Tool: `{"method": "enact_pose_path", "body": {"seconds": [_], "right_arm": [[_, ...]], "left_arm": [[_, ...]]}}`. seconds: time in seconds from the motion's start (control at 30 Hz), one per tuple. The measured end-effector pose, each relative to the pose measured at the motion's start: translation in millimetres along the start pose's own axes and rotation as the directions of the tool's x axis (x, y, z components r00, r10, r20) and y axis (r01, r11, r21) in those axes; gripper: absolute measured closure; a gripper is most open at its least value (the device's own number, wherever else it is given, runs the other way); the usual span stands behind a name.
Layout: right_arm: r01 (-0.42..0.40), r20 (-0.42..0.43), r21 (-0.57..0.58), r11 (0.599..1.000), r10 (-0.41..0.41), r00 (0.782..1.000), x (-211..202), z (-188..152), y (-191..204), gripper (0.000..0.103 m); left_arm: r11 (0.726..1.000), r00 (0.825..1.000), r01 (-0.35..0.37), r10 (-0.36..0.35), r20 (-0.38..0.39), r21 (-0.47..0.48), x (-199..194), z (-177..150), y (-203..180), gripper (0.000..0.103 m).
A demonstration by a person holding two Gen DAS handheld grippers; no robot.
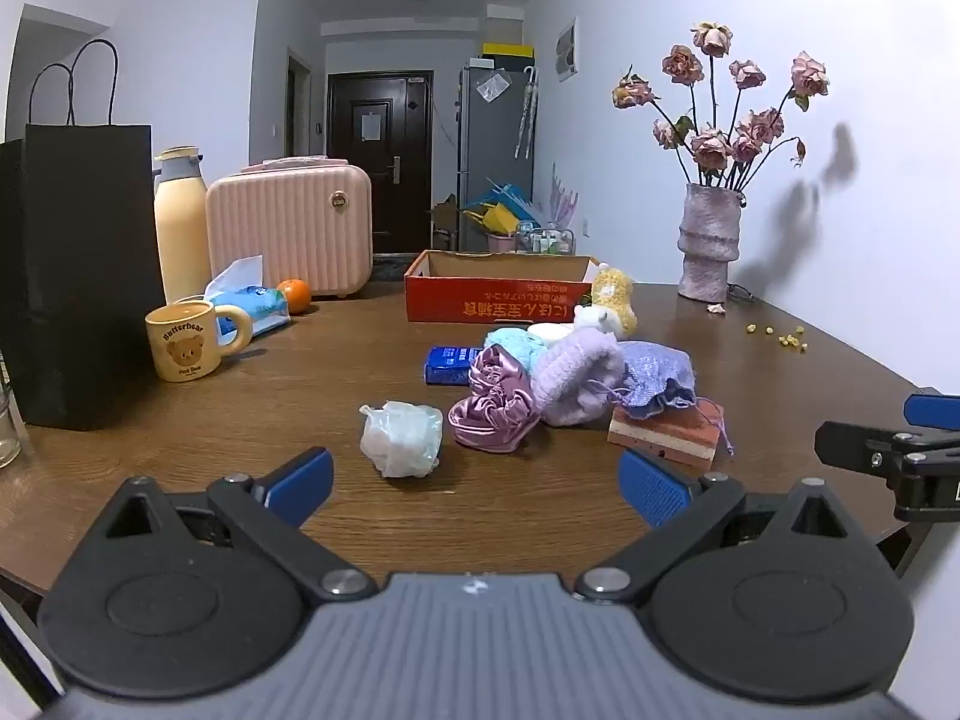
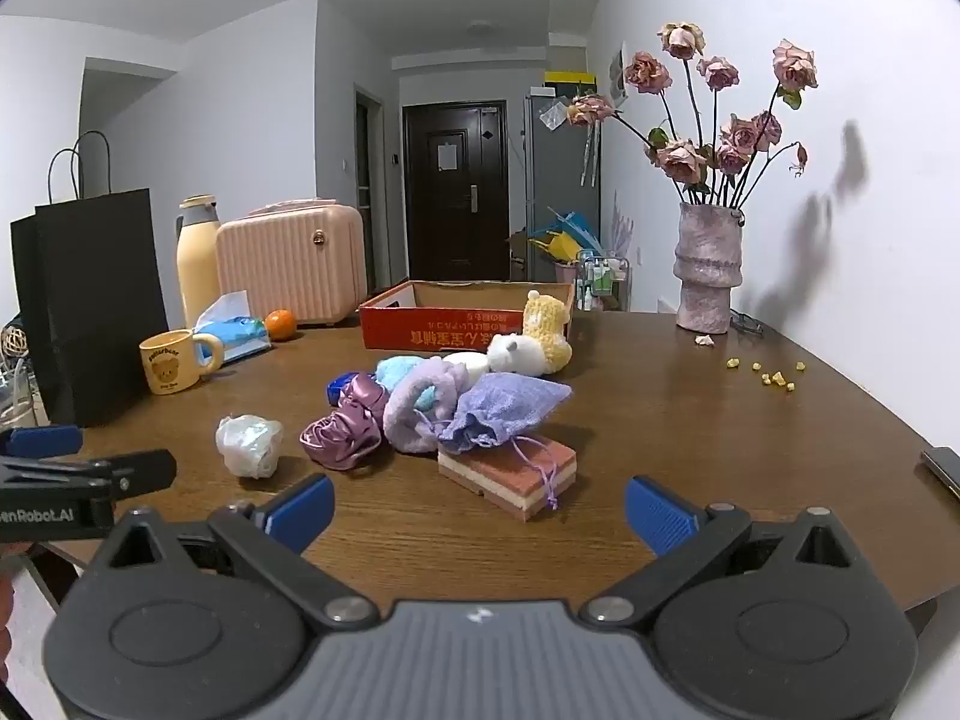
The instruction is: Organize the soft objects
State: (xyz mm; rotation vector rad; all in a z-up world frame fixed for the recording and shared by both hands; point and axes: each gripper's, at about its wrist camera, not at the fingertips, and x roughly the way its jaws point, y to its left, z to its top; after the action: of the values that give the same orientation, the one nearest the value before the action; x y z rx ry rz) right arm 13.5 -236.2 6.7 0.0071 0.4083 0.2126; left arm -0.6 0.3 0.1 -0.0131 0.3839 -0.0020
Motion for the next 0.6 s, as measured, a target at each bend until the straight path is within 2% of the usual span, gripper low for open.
{"method": "enact_pose_path", "body": {"seconds": [0.6], "right_arm": [[0.000,-0.001,0.000,1.000,0.000,1.000,-0.3,-1.5,-0.3,0.000]], "left_arm": [[1.000,1.000,0.000,0.000,-0.015,0.001,0.3,0.2,0.1,0.000]]}}
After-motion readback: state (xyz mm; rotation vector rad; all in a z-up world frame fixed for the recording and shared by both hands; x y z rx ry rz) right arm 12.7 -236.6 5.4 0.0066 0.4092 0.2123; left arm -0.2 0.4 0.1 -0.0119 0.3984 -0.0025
